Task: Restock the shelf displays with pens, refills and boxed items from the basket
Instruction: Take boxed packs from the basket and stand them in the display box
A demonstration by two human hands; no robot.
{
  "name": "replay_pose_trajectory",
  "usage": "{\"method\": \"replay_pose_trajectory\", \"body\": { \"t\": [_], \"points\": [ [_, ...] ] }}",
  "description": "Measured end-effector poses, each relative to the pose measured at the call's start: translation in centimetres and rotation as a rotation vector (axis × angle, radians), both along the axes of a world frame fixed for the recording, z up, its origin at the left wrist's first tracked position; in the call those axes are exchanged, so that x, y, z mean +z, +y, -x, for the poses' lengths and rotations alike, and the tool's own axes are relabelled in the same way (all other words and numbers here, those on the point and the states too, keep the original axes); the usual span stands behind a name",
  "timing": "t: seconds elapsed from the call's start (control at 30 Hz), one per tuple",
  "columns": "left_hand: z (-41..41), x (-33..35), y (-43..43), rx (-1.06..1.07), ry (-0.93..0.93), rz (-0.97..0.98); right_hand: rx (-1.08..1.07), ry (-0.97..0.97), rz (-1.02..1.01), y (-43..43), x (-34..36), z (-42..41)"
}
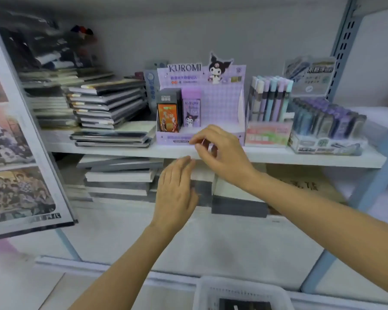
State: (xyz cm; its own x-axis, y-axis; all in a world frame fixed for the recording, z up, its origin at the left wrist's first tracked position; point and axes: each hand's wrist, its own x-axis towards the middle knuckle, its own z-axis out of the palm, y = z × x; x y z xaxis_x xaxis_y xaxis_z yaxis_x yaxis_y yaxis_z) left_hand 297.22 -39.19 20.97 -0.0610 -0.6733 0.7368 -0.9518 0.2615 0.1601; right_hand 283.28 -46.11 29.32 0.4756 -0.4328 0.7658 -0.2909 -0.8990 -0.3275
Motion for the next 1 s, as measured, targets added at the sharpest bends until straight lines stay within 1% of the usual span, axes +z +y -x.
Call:
{"method": "replay_pose_trajectory", "body": {
  "t": [0.07,0.1,0.17,0.23,0.27,0.33,0.4,0.47,0.5,0.57,0.7,0.83,0.9,0.97,1.0],
  "points": [
    [1.2,-4.4,0.6,-0.027,0.114,-0.079,0.037,0.102,-0.095,1.7,-5.1,1.2],
    [1.7,-6.9,0.9,-0.035,0.137,-0.145,0.042,0.148,-0.165,2.2,-8.0,1.8],
    [2.6,-12.3,1.9,-0.045,0.145,-0.325,0.018,0.226,-0.335,2.7,-13.9,3.2],
    [3.5,-17.5,3.3,-0.041,0.153,-0.547,-0.037,0.325,-0.507,2.8,-20.0,5.0],
    [3.8,-20.0,4.1,-0.023,0.134,-0.659,-0.067,0.394,-0.587,2.9,-23.0,6.0],
    [4.2,-24.6,5.7,0.019,0.040,-0.851,-0.116,0.525,-0.752,3.4,-28.8,8.3],
    [4.6,-28.1,7.2,0.028,-0.019,-1.036,-0.142,0.667,-0.913,4.5,-34.0,10.8],
    [4.8,-30.7,8.6,0.026,-0.051,-1.156,-0.116,0.858,-1.025,5.9,-38.3,13.0],
    [4.8,-31.7,9.1,0.031,-0.072,-1.186,-0.091,0.944,-1.057,6.7,-40.0,13.9],
    [4.8,-33.3,9.9,0.043,-0.101,-1.196,-0.055,1.052,-1.084,8.0,-42.4,15.1],
    [5.0,-34.9,10.3,0.024,-0.022,-1.123,-0.047,1.138,-1.018,9.8,-44.9,15.7],
    [5.1,-35.6,10.6,0.035,-0.010,-1.103,-0.075,1.160,-1.026,11.0,-46.0,15.4],
    [5.4,-35.7,10.7,0.040,-0.044,-1.116,-0.079,1.154,-1.063,10.9,-46.1,15.4],
    [5.9,-35.2,10.7,0.023,-0.053,-1.058,-0.063,1.108,-1.147,10.2,-45.8,15.4],
    [6.2,-35.1,10.7,-0.003,-0.030,-0.995,-0.067,1.049,-1.190,9.8,-45.4,15.4]
  ]
}}
